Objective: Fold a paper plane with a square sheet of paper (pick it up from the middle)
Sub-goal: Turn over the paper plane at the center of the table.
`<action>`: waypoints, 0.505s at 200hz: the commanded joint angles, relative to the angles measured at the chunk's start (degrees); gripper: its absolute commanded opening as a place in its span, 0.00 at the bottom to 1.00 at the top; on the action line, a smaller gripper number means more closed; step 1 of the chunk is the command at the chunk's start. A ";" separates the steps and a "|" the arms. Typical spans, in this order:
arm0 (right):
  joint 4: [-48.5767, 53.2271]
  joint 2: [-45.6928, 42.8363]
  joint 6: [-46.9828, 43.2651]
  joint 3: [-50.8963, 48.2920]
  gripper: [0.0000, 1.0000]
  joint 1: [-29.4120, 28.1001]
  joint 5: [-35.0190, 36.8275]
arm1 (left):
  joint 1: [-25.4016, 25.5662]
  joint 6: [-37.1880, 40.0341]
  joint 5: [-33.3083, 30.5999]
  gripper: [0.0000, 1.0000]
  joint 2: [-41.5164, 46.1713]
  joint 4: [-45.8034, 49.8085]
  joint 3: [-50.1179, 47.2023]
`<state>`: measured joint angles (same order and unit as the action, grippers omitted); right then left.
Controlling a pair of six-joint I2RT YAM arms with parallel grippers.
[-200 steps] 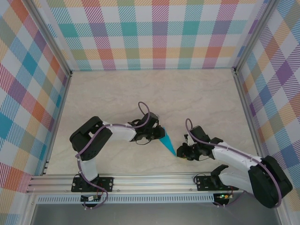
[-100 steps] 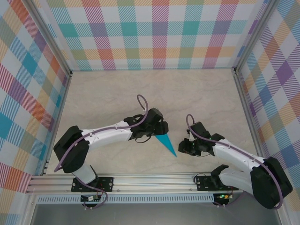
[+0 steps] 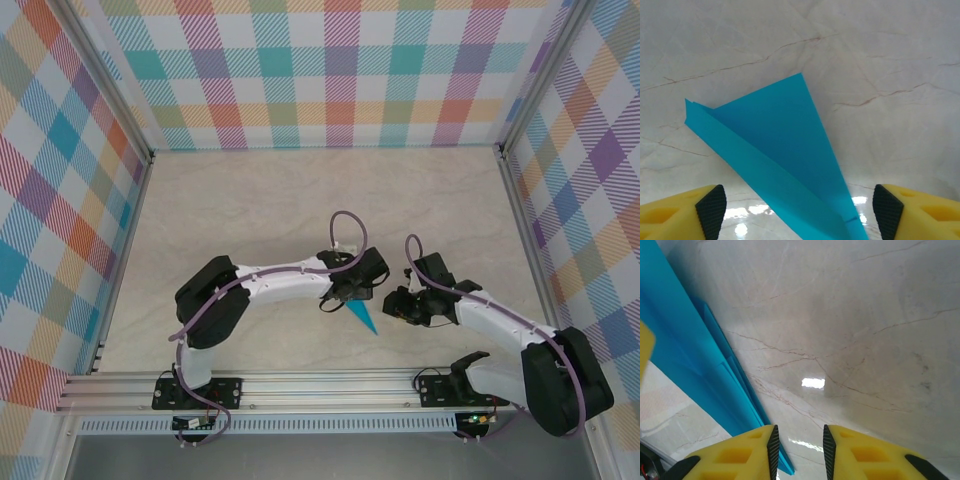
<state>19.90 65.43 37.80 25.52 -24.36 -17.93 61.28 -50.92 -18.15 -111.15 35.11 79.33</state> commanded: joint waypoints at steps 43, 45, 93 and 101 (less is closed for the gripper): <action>-2.84 -1.24 -6.23 2.09 0.43 0.28 -8.96 | 0.42 -1.93 -1.13 0.39 8.20 -1.74 -8.84; -2.85 -1.17 -6.33 2.17 0.43 0.28 -9.05 | 0.42 -2.00 -1.02 0.39 8.51 -2.07 -9.26; -5.33 3.67 -7.63 4.59 0.47 -0.41 -12.70 | 0.42 -1.89 -0.57 0.24 12.25 -5.25 -14.23; -5.59 4.88 -8.15 5.13 0.48 -0.72 -12.69 | 0.47 -1.74 -0.54 0.21 12.47 -5.49 -14.59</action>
<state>16.49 67.59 32.36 28.23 -24.43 -27.57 61.28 -52.77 -18.11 -100.88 31.46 66.26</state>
